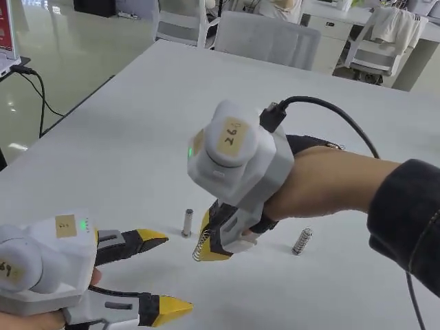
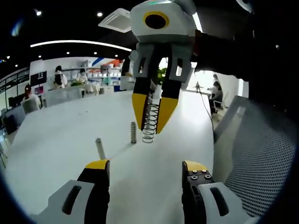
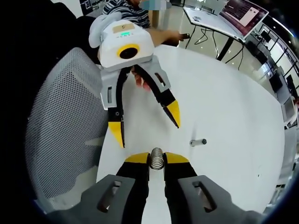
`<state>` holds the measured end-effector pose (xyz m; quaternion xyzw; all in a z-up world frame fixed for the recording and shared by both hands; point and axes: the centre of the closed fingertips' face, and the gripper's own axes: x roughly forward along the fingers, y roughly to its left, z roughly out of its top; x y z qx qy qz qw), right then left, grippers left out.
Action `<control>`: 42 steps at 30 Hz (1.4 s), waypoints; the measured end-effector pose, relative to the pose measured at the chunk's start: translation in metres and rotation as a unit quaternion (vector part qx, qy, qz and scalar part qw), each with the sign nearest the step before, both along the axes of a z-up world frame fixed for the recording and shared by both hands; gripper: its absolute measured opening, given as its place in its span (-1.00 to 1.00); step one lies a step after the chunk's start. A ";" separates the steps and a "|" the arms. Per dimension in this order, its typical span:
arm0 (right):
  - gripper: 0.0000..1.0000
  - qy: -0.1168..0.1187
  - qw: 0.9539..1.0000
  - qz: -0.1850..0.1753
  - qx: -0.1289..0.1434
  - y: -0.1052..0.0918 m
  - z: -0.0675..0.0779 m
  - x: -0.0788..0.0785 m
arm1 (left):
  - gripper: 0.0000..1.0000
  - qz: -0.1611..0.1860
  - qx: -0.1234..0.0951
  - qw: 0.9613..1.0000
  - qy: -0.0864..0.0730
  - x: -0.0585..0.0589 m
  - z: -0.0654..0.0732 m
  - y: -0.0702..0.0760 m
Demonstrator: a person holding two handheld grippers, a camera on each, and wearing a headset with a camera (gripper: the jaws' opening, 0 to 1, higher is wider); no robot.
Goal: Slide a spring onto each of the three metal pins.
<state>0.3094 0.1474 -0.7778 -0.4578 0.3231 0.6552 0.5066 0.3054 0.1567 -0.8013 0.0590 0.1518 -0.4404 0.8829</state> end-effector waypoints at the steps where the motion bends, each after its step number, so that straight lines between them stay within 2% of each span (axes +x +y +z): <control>1: -0.83 -0.001 1.000 -0.001 0.000 -0.001 0.000 0.002 | 0.17 0.000 -0.001 1.000 0.001 0.000 0.000 0.000; 8: -0.83 -0.008 1.000 -0.016 0.000 -0.005 0.005 0.016 | 0.29 0.003 -0.004 1.000 0.006 0.000 -0.001 0.000; 15: -0.83 -0.018 0.999 -0.030 0.004 -0.007 0.013 0.029 | 0.31 0.004 -0.007 1.000 0.007 0.000 -0.001 -0.001; 25: -0.83 -0.033 0.999 -0.035 0.005 -0.002 0.016 0.045 | 0.33 0.008 -0.008 1.000 0.006 0.001 -0.002 0.001; 34: -0.83 -0.047 0.998 -0.033 -0.004 0.009 0.008 0.061 | 0.35 0.016 -0.011 1.000 0.008 0.001 -0.003 0.004; 42: -0.83 -0.048 0.998 -0.033 -0.004 0.018 0.001 0.068 | 0.35 0.021 -0.011 1.000 0.009 0.002 -0.004 0.008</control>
